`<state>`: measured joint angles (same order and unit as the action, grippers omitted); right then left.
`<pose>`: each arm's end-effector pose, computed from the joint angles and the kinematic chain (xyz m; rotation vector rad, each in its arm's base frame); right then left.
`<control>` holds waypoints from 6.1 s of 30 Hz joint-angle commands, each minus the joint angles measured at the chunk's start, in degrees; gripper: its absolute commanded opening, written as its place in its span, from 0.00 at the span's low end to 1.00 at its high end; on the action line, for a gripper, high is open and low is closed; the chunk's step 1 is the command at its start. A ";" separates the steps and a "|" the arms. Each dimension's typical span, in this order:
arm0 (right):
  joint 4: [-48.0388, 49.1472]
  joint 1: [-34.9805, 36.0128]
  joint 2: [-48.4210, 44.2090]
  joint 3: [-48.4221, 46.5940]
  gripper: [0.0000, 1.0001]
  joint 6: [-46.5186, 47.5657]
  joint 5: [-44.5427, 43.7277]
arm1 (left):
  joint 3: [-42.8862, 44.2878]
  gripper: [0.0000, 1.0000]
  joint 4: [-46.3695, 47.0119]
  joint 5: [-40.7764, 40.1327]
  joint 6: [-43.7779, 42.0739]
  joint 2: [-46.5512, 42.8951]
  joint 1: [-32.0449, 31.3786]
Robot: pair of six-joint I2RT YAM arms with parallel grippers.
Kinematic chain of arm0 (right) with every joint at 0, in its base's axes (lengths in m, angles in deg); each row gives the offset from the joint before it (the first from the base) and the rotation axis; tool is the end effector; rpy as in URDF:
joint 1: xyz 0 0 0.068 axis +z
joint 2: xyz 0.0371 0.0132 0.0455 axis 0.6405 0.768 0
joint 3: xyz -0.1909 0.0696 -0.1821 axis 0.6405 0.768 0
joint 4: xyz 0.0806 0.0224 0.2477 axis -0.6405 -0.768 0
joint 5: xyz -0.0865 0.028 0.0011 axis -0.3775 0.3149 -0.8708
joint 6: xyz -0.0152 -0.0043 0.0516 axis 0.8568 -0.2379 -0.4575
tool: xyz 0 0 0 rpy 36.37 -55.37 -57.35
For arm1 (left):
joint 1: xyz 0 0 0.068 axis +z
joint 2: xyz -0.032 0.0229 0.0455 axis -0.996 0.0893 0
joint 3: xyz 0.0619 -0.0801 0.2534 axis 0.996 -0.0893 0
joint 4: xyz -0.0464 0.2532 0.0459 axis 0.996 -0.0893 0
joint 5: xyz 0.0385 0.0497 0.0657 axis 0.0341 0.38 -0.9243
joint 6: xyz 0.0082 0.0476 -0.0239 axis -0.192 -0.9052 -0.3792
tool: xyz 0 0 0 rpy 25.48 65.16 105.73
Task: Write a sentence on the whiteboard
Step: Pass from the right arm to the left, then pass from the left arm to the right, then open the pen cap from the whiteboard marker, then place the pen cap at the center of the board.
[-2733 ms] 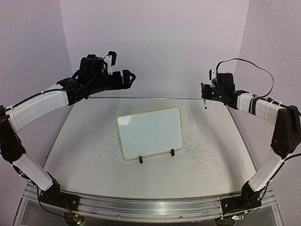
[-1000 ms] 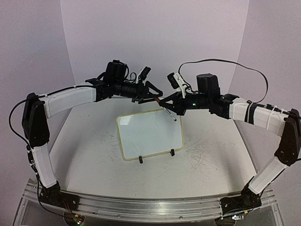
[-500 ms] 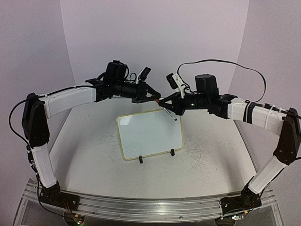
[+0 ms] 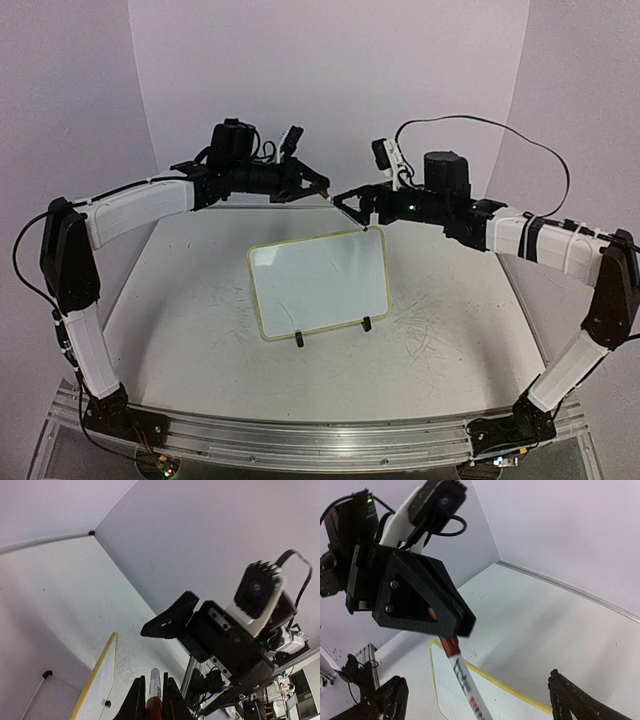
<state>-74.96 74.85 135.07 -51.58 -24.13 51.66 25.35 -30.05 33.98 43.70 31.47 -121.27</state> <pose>0.3026 0.2339 0.3439 -0.7356 1.6549 1.0647 0.3395 -0.2788 0.3636 0.5842 1.9414 -1.4734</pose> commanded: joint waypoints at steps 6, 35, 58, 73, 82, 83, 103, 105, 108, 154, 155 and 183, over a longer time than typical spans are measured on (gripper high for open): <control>33.24 -6.08 1.32 5.18 0.96 -34.08 16.16 | -0.94 0.00 17.46 -0.93 8.24 -6.31 1.76; 56.82 -2.94 15.04 -4.09 0.39 -49.75 20.38 | -3.41 0.00 27.04 3.53 17.42 -3.84 1.16; 59.65 -2.33 18.22 -7.27 0.10 -52.15 19.62 | -3.45 0.00 28.03 3.47 18.03 -2.62 1.15; 59.74 -1.94 19.18 -8.19 0.10 -51.95 20.52 | -3.25 0.00 28.07 3.63 18.28 -2.43 1.11; 60.16 -1.88 17.25 -5.85 0.00 -50.82 18.93 | -5.26 0.30 28.08 3.40 17.87 -4.03 1.21; 60.18 -1.89 17.03 -5.51 0.00 -50.65 18.69 | -5.73 0.34 28.07 3.29 17.71 -4.39 1.21; 61.16 -1.89 16.65 -3.74 0.00 -50.57 18.00 | -10.38 0.44 28.07 -2.06 12.84 -11.03 1.67; 61.25 -1.89 16.81 -4.00 0.00 -50.75 17.97 | -10.13 0.38 28.07 -1.31 13.56 -10.35 1.67; 61.49 -1.89 17.07 -4.54 0.00 -51.05 18.06 | -9.53 0.32 28.07 0.04 14.91 -8.89 1.57; 64.06 -13.37 3.31 16.14 0.00 -48.73 21.88 | -21.33 0.00 26.09 -3.75 14.78 -21.41 21.81; 61.57 -14.24 2.47 16.37 0.00 -47.23 21.81 | -22.94 0.00 24.87 -4.43 14.28 -21.87 22.26; 2.41 -16.08 -20.37 12.07 0.00 0.40 -32.30 | -41.14 0.00 -10.74 -33.13 -3.65 -9.18 13.83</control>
<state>-73.69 58.70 114.86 -40.14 -23.50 19.29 -17.09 -41.77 11.57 42.29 21.42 -101.38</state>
